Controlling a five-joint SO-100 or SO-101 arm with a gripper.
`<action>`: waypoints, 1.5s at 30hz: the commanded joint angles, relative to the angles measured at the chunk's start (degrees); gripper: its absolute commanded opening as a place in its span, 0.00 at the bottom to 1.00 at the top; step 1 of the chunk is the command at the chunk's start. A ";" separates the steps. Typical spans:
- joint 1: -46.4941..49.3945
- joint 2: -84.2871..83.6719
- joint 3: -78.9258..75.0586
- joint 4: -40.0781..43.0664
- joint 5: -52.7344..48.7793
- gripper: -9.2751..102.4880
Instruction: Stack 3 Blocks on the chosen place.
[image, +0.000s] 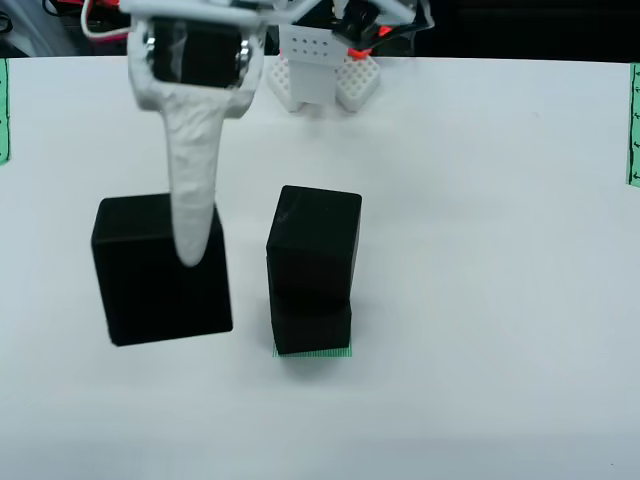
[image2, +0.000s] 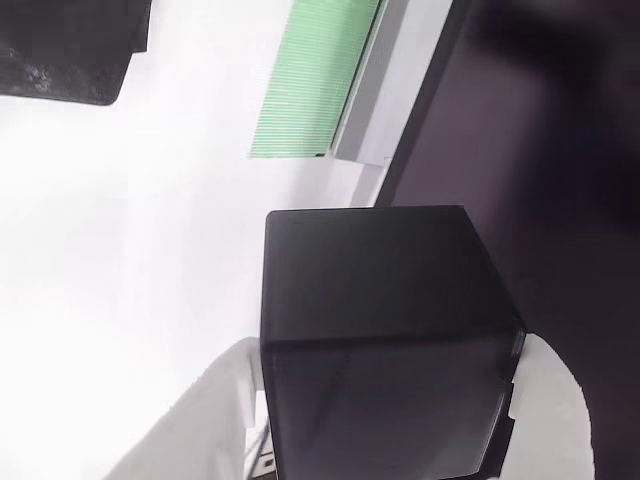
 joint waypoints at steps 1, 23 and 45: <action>-3.69 10.72 4.04 0.35 0.70 0.28; -11.51 38.76 38.23 0.44 -0.35 0.28; -6.77 37.09 45.00 -0.62 0.53 0.28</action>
